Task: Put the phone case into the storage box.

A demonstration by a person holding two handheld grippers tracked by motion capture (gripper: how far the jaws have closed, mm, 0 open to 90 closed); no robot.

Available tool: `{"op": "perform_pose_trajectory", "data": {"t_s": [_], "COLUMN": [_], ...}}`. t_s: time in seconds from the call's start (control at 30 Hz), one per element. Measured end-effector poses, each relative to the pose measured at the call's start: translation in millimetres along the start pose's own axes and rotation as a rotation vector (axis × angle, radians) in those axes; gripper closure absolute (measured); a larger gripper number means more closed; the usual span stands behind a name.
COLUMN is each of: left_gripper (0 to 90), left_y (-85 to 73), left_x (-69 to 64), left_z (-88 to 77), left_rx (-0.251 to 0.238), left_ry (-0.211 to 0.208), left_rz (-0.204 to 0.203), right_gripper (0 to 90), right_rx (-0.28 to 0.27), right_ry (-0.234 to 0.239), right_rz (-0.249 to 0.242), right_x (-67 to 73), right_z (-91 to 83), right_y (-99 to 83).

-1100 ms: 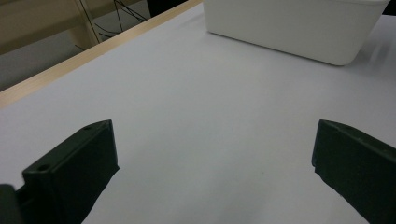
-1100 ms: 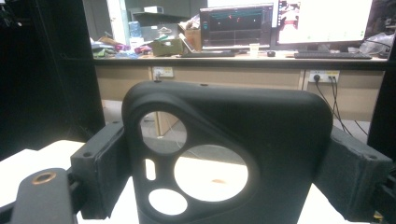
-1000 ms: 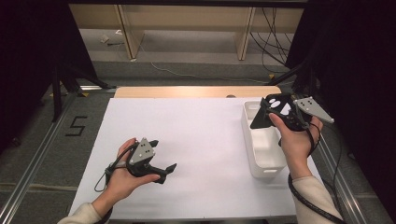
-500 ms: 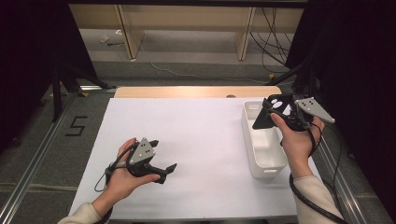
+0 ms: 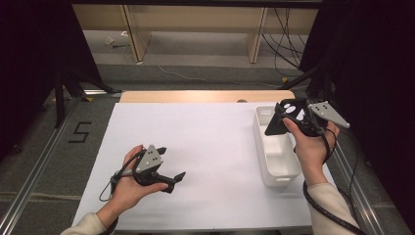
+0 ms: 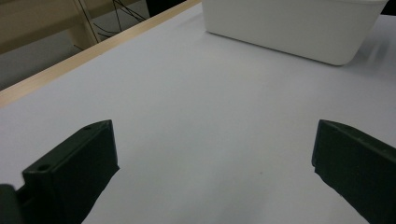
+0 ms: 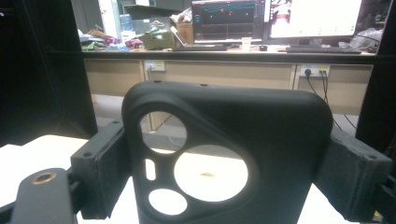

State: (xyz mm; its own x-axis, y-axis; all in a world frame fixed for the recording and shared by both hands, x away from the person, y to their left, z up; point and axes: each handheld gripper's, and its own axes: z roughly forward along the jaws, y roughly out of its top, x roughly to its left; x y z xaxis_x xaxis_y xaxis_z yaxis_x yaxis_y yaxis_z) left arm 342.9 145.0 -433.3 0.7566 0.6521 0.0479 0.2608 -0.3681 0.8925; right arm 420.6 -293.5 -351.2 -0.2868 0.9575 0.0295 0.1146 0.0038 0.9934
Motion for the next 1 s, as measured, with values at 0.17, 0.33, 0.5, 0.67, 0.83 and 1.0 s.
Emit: {"op": "perform_pose_trajectory", "data": {"t_s": [0.17, 0.33, 0.5, 0.67, 0.83, 1.0], "left_gripper": [0.0, 0.0, 0.0, 0.0, 0.0, 0.0], "left_y": [0.4, 0.2, 0.4, 0.1, 0.3, 0.4], "left_x": [0.0, -0.1, -0.3, 0.0, 0.1, -0.1], "left_z": [-0.3, 0.0, -0.4, 0.0, -0.3, -0.2], "left_rx": [-0.001, -0.002, -0.004, -0.002, -0.004, -0.004], "left_ry": [0.001, -0.005, -0.004, -0.003, -0.002, -0.003], "left_rz": [-0.001, -0.005, -0.005, -0.005, -0.006, -0.005], "right_gripper": [15.4, 15.4, 15.5, 15.5, 15.5, 15.5], "right_rx": [0.002, 0.008, 0.018, 0.021, 0.03, 0.038], "right_ry": [-0.003, -0.004, -0.01, -0.011, -0.016, -0.016], "right_rz": [0.003, 0.001, -0.007, -0.005, -0.002, -0.008], "right_x": [-2.0, -1.4, -1.6, -3.2, -4.3, -4.1], "right_z": [2.2, 5.1, 9.0, 11.8, 14.2, 17.6], "right_y": [-0.2, -0.9, -1.8, -2.6, -4.0, -4.5]}}
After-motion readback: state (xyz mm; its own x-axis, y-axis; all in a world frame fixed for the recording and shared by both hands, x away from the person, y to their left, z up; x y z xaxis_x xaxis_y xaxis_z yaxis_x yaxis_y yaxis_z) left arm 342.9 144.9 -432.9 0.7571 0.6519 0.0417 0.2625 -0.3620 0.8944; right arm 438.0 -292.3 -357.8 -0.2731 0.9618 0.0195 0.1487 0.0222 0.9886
